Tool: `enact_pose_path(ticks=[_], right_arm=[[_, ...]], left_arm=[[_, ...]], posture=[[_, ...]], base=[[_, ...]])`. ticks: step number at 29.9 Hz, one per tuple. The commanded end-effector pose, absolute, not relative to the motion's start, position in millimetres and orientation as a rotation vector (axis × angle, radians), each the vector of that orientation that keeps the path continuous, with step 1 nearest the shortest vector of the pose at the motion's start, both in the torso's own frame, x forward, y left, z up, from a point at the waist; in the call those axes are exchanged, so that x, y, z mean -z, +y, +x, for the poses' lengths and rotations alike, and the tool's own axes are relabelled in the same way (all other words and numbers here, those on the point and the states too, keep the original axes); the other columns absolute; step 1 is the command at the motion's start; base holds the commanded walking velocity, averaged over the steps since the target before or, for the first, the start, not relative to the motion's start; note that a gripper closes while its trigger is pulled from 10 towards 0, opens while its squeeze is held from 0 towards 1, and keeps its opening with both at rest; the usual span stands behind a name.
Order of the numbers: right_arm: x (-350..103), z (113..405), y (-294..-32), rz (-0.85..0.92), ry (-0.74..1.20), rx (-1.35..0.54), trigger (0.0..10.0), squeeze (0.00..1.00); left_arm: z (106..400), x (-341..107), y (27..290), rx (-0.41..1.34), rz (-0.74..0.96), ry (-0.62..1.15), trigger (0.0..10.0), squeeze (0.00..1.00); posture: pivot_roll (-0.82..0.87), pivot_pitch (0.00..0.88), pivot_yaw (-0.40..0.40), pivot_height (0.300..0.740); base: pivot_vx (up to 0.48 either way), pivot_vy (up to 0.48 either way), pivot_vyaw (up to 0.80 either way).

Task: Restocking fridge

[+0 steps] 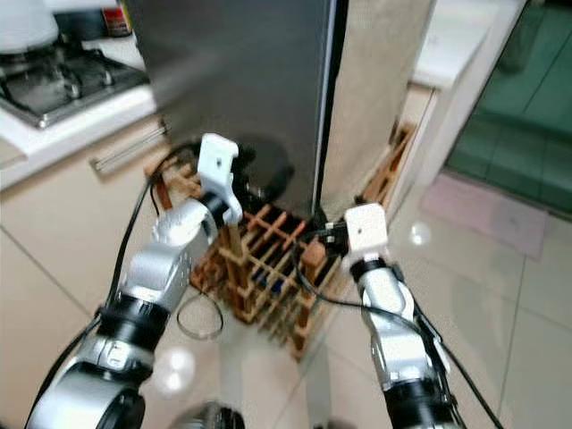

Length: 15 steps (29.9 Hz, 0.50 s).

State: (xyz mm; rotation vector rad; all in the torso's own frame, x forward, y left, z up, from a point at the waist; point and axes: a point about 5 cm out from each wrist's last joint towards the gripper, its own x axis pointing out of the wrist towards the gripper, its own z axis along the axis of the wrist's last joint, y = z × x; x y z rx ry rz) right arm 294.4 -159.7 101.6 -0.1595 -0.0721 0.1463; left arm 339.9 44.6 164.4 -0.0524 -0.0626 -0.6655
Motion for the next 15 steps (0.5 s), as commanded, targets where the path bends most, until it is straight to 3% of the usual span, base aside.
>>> enact_pose_path(ticks=[1,3,15], right_arm=[[-103,294,-160,-0.163,-0.079,-0.133,10.0,0.05],[-100,293,-162,-0.154,-0.065,-0.112,10.0,0.04],[-102,296,-171,-0.137,-0.064,-0.035,10.0,0.05]], left_arm=[[336,-164,43,0.676,-0.041,-0.066,10.0,0.00],[331,-163,44,0.674,-0.031,-0.092,10.0,0.00],[321,-164,44,0.723,-0.099,-0.107,10.0,0.00]], posture=[[-0.12,0.022,0.026,0.711],[-0.12,0.027,0.030,0.711],[-0.12,0.027,0.033,0.711]], base=[[0.000,0.000,0.00],[0.000,-0.131,0.00],[0.000,-0.480,0.00]])
